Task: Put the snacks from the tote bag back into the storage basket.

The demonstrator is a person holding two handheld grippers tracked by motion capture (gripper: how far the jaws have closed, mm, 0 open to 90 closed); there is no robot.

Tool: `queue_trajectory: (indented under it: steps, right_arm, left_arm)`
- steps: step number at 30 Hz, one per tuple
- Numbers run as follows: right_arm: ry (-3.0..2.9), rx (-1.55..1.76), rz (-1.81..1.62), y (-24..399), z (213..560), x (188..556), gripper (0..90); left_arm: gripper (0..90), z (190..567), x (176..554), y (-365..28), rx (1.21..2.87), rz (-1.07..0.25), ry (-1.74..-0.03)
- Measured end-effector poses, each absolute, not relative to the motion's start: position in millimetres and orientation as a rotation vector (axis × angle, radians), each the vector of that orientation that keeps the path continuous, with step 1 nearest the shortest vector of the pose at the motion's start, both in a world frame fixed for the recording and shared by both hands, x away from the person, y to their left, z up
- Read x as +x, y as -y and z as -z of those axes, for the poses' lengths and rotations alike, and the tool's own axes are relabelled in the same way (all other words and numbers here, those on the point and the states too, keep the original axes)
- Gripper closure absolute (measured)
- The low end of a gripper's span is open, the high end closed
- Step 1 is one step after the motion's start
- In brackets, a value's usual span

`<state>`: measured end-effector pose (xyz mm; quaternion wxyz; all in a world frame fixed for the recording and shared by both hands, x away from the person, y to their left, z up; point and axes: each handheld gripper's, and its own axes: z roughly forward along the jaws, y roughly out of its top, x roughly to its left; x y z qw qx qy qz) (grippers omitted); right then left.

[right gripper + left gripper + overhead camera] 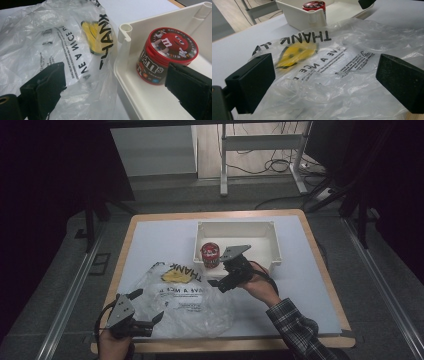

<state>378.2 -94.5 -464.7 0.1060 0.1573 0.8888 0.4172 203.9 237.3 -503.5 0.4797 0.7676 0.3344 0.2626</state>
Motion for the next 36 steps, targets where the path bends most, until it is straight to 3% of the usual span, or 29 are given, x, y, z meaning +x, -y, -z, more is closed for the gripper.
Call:
queue_trajectory:
  steps: [13, 36]
  right_arm:
    - [-2.625, 0.467, -1.238, 100.4, 465.6, 370.6, 3.7]
    - [-2.644, 0.45, -1.253, 118.7, 465.6, 357.7, 3.7]
  left_arm:
    - [1.3, 506.6, 206.5, -245.5, 1.833, -0.58, -0.855]
    - [0.5, 502.9, 204.2, -246.4, 1.791, -0.589, -0.824]
